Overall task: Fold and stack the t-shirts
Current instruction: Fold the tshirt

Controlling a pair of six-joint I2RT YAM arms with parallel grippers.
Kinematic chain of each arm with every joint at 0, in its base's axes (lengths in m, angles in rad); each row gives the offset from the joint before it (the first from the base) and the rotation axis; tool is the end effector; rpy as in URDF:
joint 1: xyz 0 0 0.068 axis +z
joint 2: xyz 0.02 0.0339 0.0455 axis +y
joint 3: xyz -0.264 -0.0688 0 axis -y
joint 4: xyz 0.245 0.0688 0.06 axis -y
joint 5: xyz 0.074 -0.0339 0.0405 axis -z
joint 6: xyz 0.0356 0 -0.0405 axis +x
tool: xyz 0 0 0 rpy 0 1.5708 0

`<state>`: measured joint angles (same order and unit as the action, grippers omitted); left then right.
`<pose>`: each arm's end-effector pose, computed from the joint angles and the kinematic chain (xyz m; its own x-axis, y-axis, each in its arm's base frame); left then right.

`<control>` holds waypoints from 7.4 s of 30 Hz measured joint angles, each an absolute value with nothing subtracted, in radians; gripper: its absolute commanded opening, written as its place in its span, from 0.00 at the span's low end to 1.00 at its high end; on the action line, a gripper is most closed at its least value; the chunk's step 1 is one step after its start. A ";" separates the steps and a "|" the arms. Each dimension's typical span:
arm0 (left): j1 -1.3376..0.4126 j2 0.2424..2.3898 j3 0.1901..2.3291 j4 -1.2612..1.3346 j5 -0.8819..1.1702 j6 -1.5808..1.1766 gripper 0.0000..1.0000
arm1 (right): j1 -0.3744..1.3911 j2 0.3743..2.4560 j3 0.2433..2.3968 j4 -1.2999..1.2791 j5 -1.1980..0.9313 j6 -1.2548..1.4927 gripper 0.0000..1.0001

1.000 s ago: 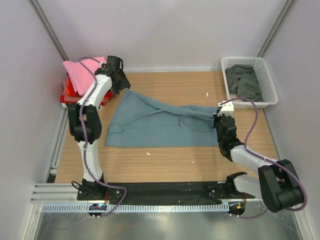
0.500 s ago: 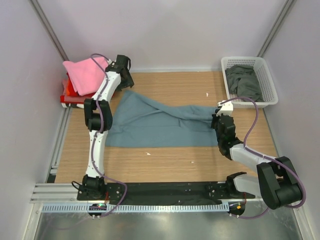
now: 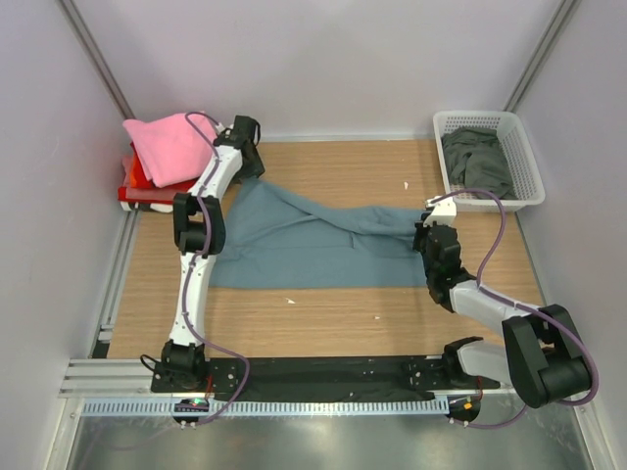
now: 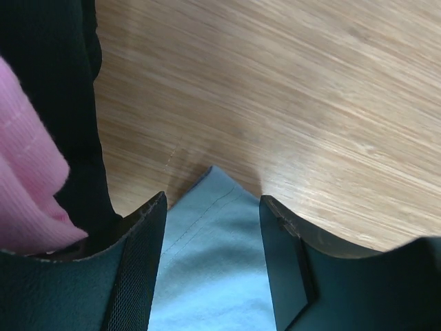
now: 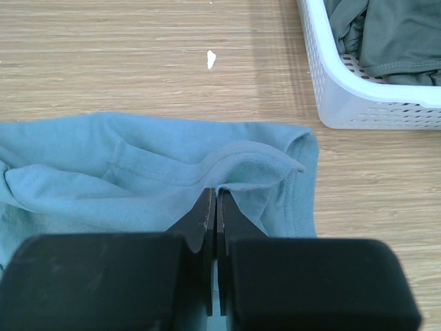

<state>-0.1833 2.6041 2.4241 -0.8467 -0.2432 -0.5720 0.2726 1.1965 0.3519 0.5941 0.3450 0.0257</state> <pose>0.5470 -0.0927 0.1710 -0.7368 -0.3978 -0.5468 -0.4097 0.9059 -0.1070 0.2297 0.0517 0.1892 -0.2371 -0.0412 -0.9706 0.0683 0.9959 -0.0589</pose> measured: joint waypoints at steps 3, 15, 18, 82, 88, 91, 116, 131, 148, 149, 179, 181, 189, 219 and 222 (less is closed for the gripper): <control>-0.183 2.611 2.436 -0.838 -0.244 -0.572 0.54 | 0.273 1.200 0.352 0.594 0.345 0.026 0.01; -0.183 2.638 2.458 -0.797 -0.242 -0.567 0.00 | 0.273 1.231 0.375 0.595 0.333 0.017 0.01; -0.183 2.636 2.458 -0.797 -0.242 -0.568 0.00 | 0.272 1.259 0.424 0.591 0.318 -0.017 0.01; -0.119 1.763 1.515 -0.848 -0.302 -0.514 0.00 | 0.078 1.446 0.749 0.538 -0.067 -0.097 0.01; -0.119 1.687 1.374 -0.865 -0.305 -0.510 0.35 | 0.079 1.219 0.590 0.447 0.041 0.033 0.96; -0.118 1.651 1.314 -0.893 -0.312 -0.506 0.67 | 0.078 1.119 0.534 0.397 0.127 0.107 1.00; -0.320 1.895 1.400 -0.827 -0.276 -0.630 0.54 | 0.129 1.559 0.848 -0.183 -0.105 0.644 1.00; -0.466 1.790 1.140 -0.731 -0.222 -0.715 0.51 | 0.189 2.259 1.816 -0.538 -0.110 0.626 1.00; -1.044 1.668 1.218 -0.667 0.092 -1.045 0.56 | 0.321 2.792 2.455 -0.023 -0.492 0.836 1.00; -1.045 1.644 1.235 -0.675 0.090 -1.047 0.56 | 0.321 2.791 2.452 -0.007 -0.492 0.839 1.00; -0.992 1.017 0.749 -0.917 -0.224 -1.135 0.54 | 0.530 0.897 0.700 -0.457 -0.057 0.791 1.00; -0.992 0.976 0.687 -0.873 -0.213 -1.156 0.53 | 0.568 0.818 0.619 -0.550 -0.081 0.825 0.99; -0.992 0.944 0.561 -0.752 -0.183 -1.207 0.52 | 0.772 0.616 0.425 -0.694 -0.093 0.984 0.71; -0.992 1.026 0.461 -0.588 -0.220 -1.250 0.53 | 1.053 1.036 0.374 -0.271 0.093 1.155 0.53; -0.992 1.036 0.460 -0.557 -0.218 -1.250 0.51 | 1.053 1.042 0.374 -0.266 0.096 1.154 0.49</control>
